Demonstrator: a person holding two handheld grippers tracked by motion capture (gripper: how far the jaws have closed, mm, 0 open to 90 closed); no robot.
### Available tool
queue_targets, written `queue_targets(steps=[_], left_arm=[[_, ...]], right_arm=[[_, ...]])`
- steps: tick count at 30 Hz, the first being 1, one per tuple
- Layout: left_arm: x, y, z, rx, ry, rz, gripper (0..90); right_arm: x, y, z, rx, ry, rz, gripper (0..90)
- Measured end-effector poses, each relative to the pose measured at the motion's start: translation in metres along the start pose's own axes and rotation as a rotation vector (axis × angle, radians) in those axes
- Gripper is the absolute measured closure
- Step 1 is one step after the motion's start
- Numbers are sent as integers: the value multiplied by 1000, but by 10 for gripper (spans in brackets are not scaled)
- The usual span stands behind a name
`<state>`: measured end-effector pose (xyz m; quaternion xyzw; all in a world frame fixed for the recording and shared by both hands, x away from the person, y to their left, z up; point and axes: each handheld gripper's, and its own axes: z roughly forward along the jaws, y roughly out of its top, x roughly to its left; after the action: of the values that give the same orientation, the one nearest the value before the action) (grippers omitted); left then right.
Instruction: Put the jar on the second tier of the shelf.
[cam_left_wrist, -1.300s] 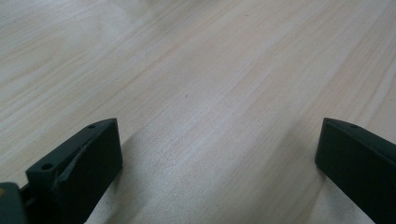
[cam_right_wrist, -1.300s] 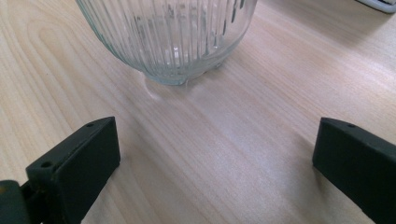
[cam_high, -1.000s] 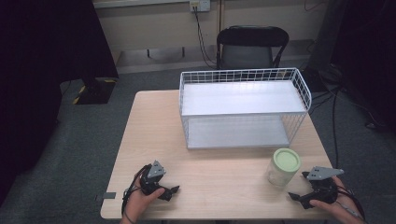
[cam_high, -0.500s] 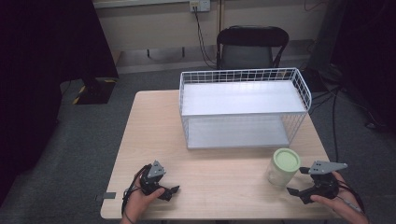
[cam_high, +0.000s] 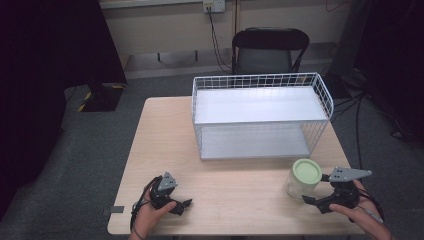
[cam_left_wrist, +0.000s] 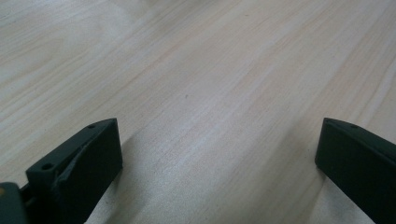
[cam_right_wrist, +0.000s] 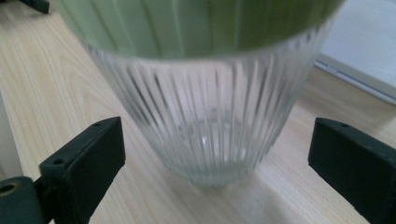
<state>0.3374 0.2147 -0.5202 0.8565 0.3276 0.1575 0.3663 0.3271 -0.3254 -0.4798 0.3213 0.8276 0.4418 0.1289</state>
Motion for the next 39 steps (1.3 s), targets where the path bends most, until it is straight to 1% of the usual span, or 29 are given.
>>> queue_targets(steps=[6, 13, 17, 20, 23, 25, 26, 29, 32, 36, 39], left_arm=[[0, 0, 0, 0, 0, 0, 0], [0, 0, 0, 0, 0, 0, 0], [0, 0, 0, 0, 0, 0, 0], [0, 0, 0, 0, 0, 0, 0], [0, 0, 0, 0, 0, 0, 0], [0, 0, 0, 0, 0, 0, 0], [0, 0, 0, 0, 0, 0, 0], [0, 0, 0, 0, 0, 0, 0], [0, 0, 0, 0, 0, 0, 0], [0, 0, 0, 0, 0, 0, 0], [0, 0, 0, 0, 0, 0, 0]], right_arm=[[4, 8, 6, -33, 5, 6, 44], [8, 15, 11, -88, -26, 9, 74], [10, 17, 14, -102, -39, 6, 82], [11, 18, 16, -113, -48, 13, 85], [13, 18, 15, -118, -66, -3, 97], [15, 21, 14, -114, -85, -21, 107], [15, 22, 13, -108, -91, -21, 108], [13, 25, 13, -97, -85, -6, 109], [14, 29, 14, -81, -84, -20, 109], [14, 36, 14, -86, -73, -14, 109], [14, 43, 15, -83, -75, -20, 110]])
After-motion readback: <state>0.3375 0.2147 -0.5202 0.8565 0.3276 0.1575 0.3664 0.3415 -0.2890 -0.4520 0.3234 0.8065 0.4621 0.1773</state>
